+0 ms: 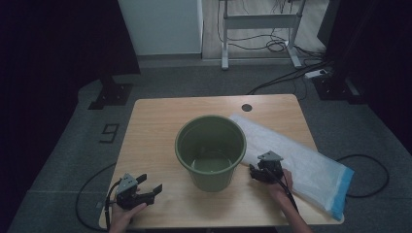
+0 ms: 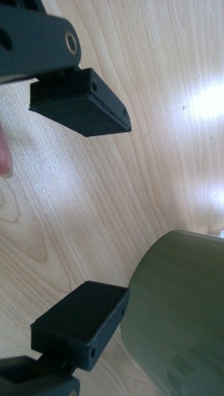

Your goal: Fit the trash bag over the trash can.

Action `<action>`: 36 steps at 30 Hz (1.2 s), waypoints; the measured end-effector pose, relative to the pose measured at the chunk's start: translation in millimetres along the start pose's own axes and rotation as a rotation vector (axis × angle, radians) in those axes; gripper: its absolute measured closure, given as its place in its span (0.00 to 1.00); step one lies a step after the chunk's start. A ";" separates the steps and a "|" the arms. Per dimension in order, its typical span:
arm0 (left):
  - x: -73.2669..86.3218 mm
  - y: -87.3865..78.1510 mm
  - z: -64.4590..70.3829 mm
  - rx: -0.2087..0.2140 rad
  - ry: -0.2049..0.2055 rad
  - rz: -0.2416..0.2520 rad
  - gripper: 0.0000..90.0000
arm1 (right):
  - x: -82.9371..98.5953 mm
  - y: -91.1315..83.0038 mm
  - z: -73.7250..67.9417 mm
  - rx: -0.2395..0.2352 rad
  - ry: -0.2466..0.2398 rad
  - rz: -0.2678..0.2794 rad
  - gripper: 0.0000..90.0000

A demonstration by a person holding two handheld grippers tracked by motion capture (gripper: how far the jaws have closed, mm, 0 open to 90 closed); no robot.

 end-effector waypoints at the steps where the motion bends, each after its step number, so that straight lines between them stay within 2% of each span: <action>1: 0.6 0.5 1.2 0.001 0.003 -0.003 0.20 | 1.1 -0.5 2.8 0.008 0.005 0.001 0.49; 3: 1.5 0.9 2.4 0.003 0.005 -0.008 0.20 | 3.6 -0.7 8.2 0.000 0.034 0.007 0.62; 4: 1.5 0.9 2.4 0.003 0.005 -0.008 0.20 | 3.6 -0.7 8.2 0.000 0.034 0.007 0.62; 9: 5.2 4.2 1.8 0.000 0.004 -0.023 0.20 | 7.3 -1.8 17.6 0.016 0.018 0.001 0.91; 11: 7.2 6.2 1.5 -0.008 0.013 -0.036 0.20 | 7.3 -2.4 23.2 0.012 0.052 0.022 0.96; 13: 7.9 6.8 1.7 -0.014 0.021 -0.042 0.20 | 5.3 -6.4 30.6 0.003 0.108 0.075 0.98; 17: 6.4 4.1 1.3 -0.014 0.016 -0.032 0.20 | -1.5 -24.4 47.0 0.034 0.188 0.201 0.98; 19: 5.9 2.6 1.3 -0.015 0.016 -0.028 0.20 | -6.1 -35.7 52.9 0.049 0.209 0.267 0.98; 22: 5.7 2.5 1.7 -0.015 0.018 -0.028 0.20 | -13.2 -52.0 61.0 0.081 0.234 0.338 0.98; 26: 5.9 4.1 1.9 -0.015 0.024 -0.034 0.20 | -22.6 -68.2 67.1 0.112 0.237 0.410 0.98; 33: 4.8 3.2 2.8 -0.016 0.025 -0.029 0.20 | -41.7 -94.0 69.7 0.117 0.243 0.504 0.99; 36: 3.3 3.0 4.9 -0.007 0.017 -0.023 0.20 | -47.2 -106.8 73.1 0.104 0.261 0.543 0.99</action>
Point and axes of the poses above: each handheld gripper's, and its own axes: y roughly forward along the jaws, x roughly out of its underside, z roughly to its right, the point moved 7 cm from there along y, roughly forward along the jaws, and after that the axes turned 13 degrees about -y, right-handed, at the moved point
